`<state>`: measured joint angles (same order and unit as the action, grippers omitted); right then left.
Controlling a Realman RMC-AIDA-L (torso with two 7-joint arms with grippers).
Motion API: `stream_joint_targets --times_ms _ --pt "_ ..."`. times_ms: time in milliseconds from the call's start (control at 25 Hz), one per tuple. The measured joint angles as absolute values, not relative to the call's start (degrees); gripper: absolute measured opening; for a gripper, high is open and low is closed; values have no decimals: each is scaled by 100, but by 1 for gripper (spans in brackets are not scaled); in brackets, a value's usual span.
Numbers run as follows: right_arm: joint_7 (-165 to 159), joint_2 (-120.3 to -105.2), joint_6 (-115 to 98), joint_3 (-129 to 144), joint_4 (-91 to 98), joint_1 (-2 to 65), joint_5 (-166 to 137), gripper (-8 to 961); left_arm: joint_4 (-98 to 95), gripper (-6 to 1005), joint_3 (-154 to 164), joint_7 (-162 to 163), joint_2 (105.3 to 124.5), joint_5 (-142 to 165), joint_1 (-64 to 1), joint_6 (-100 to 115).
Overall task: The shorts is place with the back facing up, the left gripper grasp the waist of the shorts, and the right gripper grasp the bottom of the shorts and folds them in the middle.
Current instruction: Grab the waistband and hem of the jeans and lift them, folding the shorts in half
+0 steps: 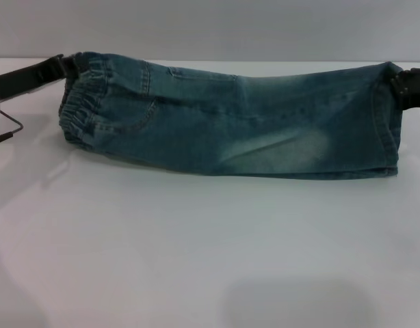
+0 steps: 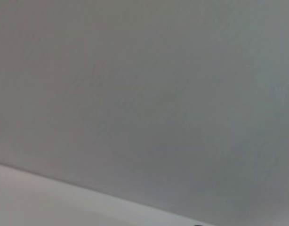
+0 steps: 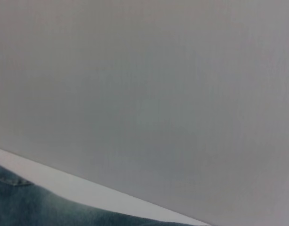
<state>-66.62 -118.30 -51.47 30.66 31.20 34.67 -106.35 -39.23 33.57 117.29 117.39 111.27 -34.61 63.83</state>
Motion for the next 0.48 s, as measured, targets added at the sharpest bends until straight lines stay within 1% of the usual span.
stream_joint_targets --times_ms 280,480 --pt "-6661 -11855 -4968 3089 3093 3521 -10623 48 -3808 109 3360 11513 11746 11060 -3436 6228" --pt "-6661 -11860 -4909 3120 3049 3542 -10623 267 -3645 133 3364 11460 11740 11044 -3464 6123"
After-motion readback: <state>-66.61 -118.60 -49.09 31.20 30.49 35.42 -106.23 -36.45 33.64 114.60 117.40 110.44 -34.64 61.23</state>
